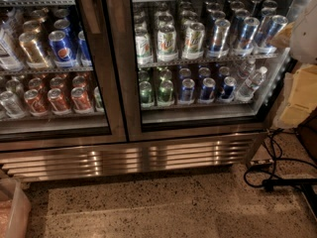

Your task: Open right fridge door

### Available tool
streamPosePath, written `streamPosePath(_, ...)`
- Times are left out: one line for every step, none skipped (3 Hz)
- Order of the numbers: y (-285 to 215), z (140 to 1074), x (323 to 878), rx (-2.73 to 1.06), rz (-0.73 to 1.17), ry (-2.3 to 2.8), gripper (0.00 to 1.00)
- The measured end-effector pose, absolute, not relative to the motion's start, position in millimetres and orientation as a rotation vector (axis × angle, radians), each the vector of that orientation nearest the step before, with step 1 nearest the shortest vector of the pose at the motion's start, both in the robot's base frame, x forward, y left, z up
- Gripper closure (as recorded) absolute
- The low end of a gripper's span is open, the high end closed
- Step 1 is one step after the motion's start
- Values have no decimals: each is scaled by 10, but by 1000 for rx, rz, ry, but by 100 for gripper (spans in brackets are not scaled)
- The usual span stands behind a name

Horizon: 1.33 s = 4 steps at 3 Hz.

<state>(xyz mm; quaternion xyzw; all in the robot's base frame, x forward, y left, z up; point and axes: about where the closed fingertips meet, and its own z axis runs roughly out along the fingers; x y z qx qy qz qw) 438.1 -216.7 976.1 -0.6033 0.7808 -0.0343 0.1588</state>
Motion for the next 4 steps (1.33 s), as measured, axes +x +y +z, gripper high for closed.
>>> streamPosePath(-2167, 9761, 4381, -1725, -98, 2232, 0)
streamPosePath(-2123, 9769, 4464, -1680, -55, 2200, 0)
streamPosePath(-2043, 9807, 4671, -1625, 49, 2100, 0)
streamPosePath(-1813, 9844, 4794, -1603, 215, 1968, 0)
